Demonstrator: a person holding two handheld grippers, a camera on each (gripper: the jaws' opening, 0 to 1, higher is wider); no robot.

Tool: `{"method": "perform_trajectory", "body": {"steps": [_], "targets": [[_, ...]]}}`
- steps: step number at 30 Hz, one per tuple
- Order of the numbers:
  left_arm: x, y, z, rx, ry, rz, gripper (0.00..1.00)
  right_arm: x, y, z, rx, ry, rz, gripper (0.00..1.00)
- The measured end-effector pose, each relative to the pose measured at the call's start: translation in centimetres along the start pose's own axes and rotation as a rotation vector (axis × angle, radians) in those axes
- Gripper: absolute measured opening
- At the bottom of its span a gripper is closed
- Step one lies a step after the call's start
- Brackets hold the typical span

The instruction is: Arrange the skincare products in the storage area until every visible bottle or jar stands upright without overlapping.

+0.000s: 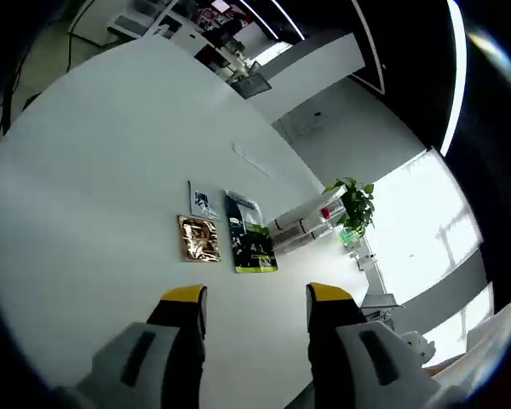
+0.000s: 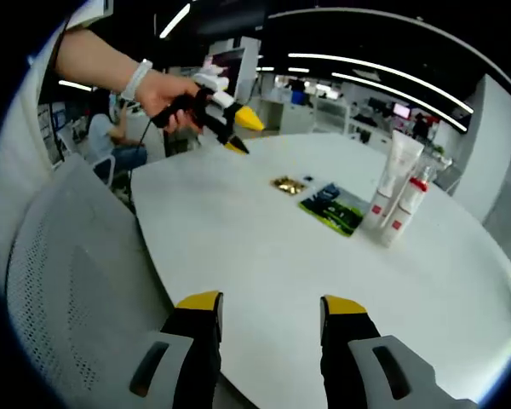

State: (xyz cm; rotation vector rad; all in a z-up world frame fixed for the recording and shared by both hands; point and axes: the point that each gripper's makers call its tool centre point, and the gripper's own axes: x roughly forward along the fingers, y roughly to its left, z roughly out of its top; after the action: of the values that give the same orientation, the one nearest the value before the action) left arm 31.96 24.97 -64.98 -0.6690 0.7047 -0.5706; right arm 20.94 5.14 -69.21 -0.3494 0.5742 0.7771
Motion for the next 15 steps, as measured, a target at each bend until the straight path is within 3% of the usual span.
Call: {"method": "perform_trajectory", "body": {"steps": [4, 7, 10, 15], "targets": [[-3.0, -2.6, -3.7, 0.19, -0.073, 0.012, 0.5, -0.7, -0.6, 1.9, 0.097, -0.104, -0.014, 0.54], [-4.1, -4.0, -5.5, 0.252, -0.103, 0.008, 0.61, -1.6, -1.1, 3.8, 0.167, -0.226, -0.022, 0.58], [-4.7, -4.8, -6.5, 0.413, -0.105, 0.045, 0.68, -1.9, -1.5, 3.5, 0.244, -0.229, -0.003, 0.65], [-5.4, -7.1, -6.3, 0.534, -0.22, 0.094, 0.77, -1.6, -1.6, 3.0, 0.315, -0.21, 0.031, 0.71]]}}
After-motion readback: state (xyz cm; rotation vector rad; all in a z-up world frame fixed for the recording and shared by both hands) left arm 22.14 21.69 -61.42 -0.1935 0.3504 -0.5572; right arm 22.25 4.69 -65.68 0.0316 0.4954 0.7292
